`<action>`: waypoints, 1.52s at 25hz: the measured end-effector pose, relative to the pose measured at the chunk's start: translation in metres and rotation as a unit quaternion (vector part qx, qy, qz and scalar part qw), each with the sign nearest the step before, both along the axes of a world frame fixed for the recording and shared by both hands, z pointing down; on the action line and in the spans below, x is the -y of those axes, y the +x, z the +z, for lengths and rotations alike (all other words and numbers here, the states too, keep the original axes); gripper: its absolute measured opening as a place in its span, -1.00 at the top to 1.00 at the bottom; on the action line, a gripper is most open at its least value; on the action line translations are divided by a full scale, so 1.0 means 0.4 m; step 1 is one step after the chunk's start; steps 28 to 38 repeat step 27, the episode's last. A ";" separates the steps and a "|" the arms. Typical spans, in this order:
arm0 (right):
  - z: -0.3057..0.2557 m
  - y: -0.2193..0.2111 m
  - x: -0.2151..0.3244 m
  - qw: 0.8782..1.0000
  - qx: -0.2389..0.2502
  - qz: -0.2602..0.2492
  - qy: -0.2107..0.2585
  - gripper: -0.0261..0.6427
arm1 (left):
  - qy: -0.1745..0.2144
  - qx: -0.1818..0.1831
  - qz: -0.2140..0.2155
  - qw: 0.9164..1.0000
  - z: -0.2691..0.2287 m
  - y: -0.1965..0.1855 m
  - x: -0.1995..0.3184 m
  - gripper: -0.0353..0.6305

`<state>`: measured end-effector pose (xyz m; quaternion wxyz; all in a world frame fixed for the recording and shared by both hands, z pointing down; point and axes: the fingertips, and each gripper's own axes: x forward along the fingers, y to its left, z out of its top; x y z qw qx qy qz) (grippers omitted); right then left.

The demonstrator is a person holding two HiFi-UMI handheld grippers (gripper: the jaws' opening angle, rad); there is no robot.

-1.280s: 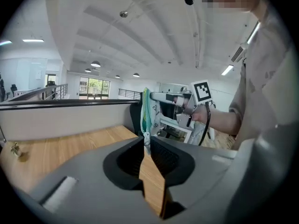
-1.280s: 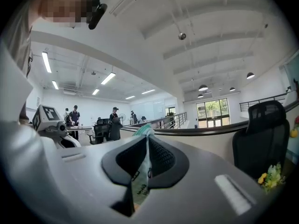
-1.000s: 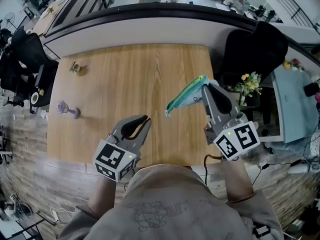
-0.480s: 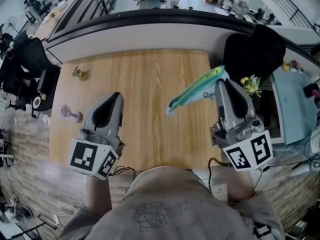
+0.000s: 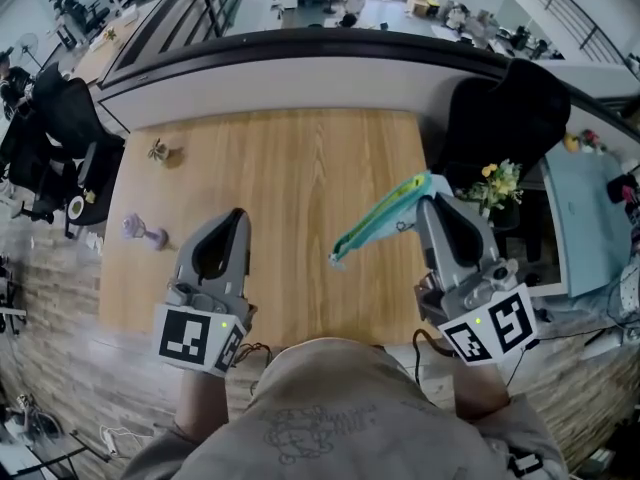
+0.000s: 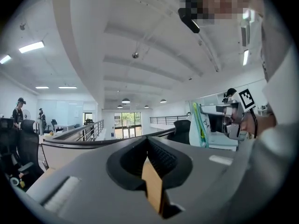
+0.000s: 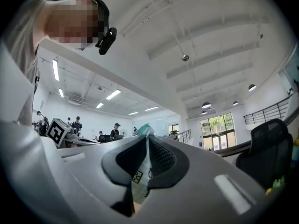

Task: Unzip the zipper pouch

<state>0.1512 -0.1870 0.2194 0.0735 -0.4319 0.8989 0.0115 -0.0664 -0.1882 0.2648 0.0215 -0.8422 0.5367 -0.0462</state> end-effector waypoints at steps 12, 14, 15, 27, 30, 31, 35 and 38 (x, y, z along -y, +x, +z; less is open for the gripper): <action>0.139 -0.070 -0.015 0.997 -0.025 -0.031 -0.065 0.86 | -0.046 0.002 -0.012 0.999 0.110 -0.037 -0.038 0.90; 0.138 -0.075 -0.014 0.997 -0.027 -0.035 -0.065 0.86 | -0.046 0.004 -0.014 0.999 0.111 -0.037 -0.039 0.90; 0.138 -0.075 -0.016 0.997 -0.029 -0.036 -0.066 0.86 | -0.047 0.005 -0.014 0.999 0.113 -0.035 -0.041 0.90; 0.142 -0.090 -0.014 0.996 -0.035 -0.047 -0.065 0.86 | -0.051 0.008 -0.019 0.998 0.125 -0.039 -0.042 0.90; 0.142 -0.090 -0.014 0.996 -0.035 -0.047 -0.065 0.86 | -0.051 0.008 -0.019 0.998 0.125 -0.039 -0.042 0.90; 0.142 -0.090 -0.014 0.996 -0.035 -0.047 -0.065 0.86 | -0.051 0.008 -0.019 0.998 0.125 -0.039 -0.042 0.90; 0.142 -0.090 -0.014 0.996 -0.035 -0.047 -0.065 0.86 | -0.051 0.008 -0.019 0.998 0.125 -0.039 -0.042 0.90; 0.142 -0.090 -0.014 0.996 -0.035 -0.047 -0.065 0.86 | -0.051 0.008 -0.019 0.998 0.125 -0.039 -0.042 0.90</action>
